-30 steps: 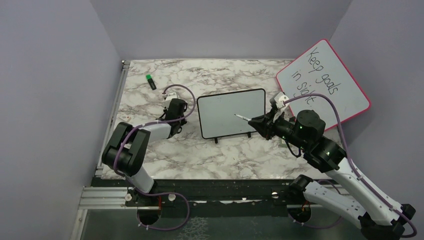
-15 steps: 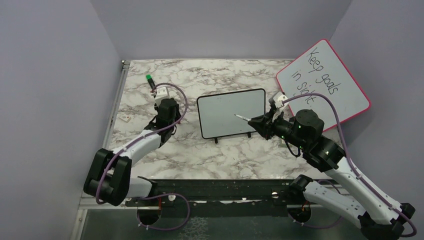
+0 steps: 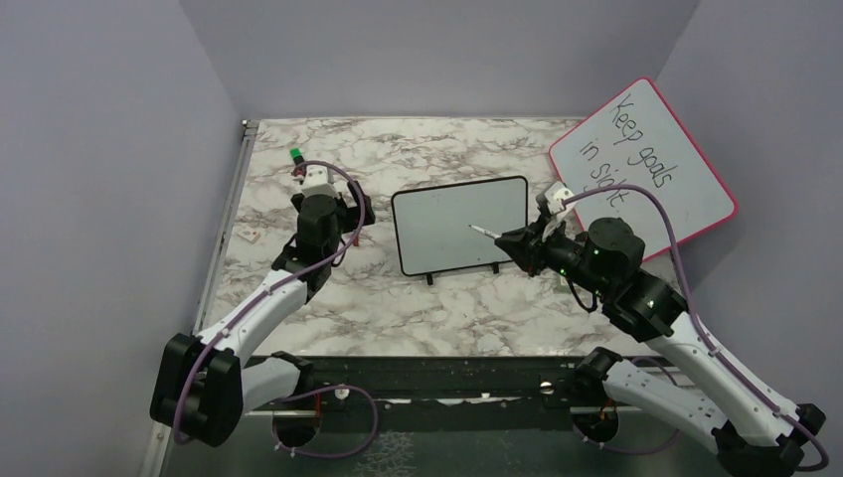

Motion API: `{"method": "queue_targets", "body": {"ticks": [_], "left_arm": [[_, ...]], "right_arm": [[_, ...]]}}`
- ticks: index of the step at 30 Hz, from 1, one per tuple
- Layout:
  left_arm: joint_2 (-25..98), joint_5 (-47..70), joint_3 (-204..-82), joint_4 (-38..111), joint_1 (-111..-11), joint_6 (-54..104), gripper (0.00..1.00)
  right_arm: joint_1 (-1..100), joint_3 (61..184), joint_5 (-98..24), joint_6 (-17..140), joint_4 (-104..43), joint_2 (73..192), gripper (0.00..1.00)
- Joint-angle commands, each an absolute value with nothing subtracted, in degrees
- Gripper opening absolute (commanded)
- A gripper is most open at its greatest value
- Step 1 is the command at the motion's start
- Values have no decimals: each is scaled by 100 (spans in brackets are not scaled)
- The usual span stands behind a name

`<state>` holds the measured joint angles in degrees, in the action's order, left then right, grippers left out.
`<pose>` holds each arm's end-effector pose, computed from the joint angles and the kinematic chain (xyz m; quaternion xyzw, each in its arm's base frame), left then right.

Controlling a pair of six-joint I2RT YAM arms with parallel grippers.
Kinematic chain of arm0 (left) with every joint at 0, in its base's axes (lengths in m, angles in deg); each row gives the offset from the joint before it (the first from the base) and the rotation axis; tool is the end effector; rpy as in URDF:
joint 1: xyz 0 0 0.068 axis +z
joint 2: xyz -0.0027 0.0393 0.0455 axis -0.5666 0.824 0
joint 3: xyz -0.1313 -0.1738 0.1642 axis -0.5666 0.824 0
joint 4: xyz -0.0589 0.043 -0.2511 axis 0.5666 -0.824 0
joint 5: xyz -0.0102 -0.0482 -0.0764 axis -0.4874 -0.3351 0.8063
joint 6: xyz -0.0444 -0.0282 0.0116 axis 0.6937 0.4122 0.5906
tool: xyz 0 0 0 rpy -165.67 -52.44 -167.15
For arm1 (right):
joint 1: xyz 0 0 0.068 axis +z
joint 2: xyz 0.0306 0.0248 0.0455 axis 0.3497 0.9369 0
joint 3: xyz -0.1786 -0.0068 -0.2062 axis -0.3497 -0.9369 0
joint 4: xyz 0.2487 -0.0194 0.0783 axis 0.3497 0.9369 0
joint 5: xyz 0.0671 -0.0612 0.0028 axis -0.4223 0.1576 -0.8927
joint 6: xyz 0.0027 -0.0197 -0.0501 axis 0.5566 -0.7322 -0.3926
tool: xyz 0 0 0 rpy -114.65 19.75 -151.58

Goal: Write a sentence on the whiteboard
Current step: Place the pen cap at the center of the board, then write a sentence on the whiteboard.

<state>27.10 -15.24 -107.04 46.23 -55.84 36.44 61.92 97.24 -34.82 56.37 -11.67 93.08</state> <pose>0.2431 -0.0829 0.2537 -0.1085 0.7947 -0.1033 0.5882 0.1206 0.1110 0.3640 -0.2891 0.7149 0.2683 0.5774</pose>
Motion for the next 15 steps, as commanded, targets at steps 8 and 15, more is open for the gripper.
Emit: {"method": "queue_targets", "body": {"ticks": [8,15], "left_arm": [[2652,188,-11062,5294,-5543,2721,99],[2994,1729,-11459,5435,-5512,2321,94]], "right_arm": [[6201,9934,-3370,5595,-1263,9465,1],[6195,9998,-3400,5587,-1278,9658,1]]}}
